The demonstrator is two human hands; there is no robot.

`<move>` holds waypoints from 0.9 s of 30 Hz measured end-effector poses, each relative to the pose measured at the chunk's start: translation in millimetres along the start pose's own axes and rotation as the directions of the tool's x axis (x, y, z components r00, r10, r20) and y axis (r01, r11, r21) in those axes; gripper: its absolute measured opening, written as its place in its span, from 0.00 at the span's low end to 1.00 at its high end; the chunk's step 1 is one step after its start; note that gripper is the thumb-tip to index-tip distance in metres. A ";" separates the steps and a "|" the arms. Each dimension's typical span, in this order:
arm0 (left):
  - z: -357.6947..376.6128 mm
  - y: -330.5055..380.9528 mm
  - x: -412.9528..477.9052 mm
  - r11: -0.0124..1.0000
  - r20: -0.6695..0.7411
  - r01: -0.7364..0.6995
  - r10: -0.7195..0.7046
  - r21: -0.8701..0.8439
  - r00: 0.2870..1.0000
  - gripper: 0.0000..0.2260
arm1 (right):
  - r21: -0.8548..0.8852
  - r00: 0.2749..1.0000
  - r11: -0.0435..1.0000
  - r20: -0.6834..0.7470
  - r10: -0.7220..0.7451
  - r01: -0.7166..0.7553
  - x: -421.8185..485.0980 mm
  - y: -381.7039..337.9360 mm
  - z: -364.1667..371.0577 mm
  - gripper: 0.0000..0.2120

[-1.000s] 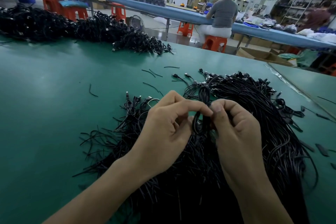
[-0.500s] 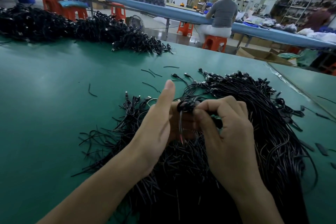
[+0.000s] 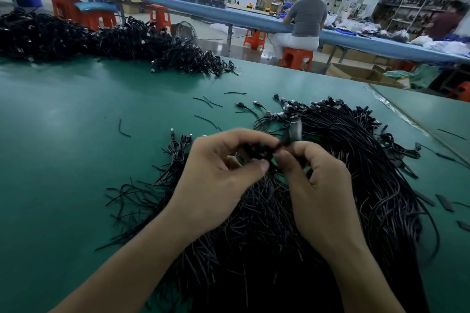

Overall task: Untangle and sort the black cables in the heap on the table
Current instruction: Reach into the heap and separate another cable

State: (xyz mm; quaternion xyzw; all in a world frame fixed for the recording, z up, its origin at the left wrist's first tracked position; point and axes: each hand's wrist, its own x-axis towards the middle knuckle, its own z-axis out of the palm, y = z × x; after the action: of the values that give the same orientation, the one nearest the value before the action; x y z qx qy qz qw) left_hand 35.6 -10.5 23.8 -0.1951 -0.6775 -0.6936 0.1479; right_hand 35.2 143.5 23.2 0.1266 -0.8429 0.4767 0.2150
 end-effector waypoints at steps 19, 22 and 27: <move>-1.0 -4.5 1.4 0.897 0.105 0.428 -0.418 -0.108 0.902 0.33 | 0.053 0.985 0.985 0.026 -0.168 0.167 -2.2 -8.3 4.7 0.07; -2.4 -3.2 2.3 0.896 0.116 0.435 -0.425 -0.083 0.898 0.21 | -0.023 0.972 0.974 0.073 -0.222 0.224 -2.2 -7.4 6.2 0.05; -3.7 1.1 3.2 0.951 0.214 0.298 -0.275 -0.085 0.937 0.09 | -0.013 0.979 0.984 0.107 -0.175 0.177 -1.3 -3.9 1.1 0.07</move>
State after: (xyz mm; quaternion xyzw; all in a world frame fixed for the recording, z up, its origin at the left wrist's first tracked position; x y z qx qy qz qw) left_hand 33.0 -14.0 26.3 -0.1711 -0.6685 -0.7229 -0.0353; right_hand 37.8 140.6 25.0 0.2232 -0.8438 0.4391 0.2129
